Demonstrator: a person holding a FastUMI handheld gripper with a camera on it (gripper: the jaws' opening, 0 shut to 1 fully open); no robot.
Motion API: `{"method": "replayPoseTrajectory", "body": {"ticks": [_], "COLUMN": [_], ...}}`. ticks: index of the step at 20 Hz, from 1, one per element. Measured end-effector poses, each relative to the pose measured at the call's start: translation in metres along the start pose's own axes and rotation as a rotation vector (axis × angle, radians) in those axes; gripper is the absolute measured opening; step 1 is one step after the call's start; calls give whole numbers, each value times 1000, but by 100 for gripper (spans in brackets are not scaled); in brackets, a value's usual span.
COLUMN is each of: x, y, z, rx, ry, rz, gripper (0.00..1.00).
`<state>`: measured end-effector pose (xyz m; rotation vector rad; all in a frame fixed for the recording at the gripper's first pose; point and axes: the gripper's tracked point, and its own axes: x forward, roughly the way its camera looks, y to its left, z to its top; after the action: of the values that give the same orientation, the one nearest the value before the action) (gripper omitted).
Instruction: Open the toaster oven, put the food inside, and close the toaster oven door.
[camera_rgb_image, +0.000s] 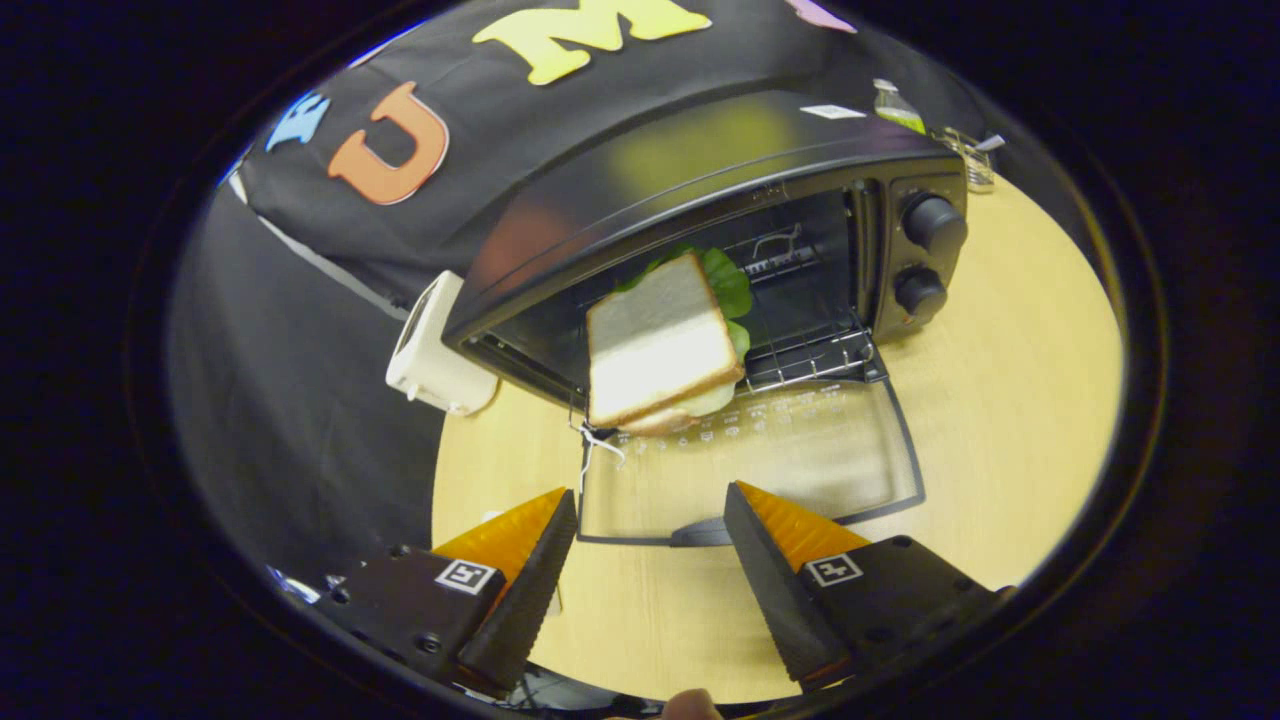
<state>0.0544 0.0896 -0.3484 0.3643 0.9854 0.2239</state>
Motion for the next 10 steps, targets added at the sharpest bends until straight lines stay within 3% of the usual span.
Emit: {"method": "replayPoseTrajectory", "body": {"ticks": [5, 10], "x": [-15, -6], "y": [-23, -53], "z": [-31, -73], "rx": [-149, -189], "ry": [1, 64], "rz": [-81, -150], "gripper": [97, 97]}}
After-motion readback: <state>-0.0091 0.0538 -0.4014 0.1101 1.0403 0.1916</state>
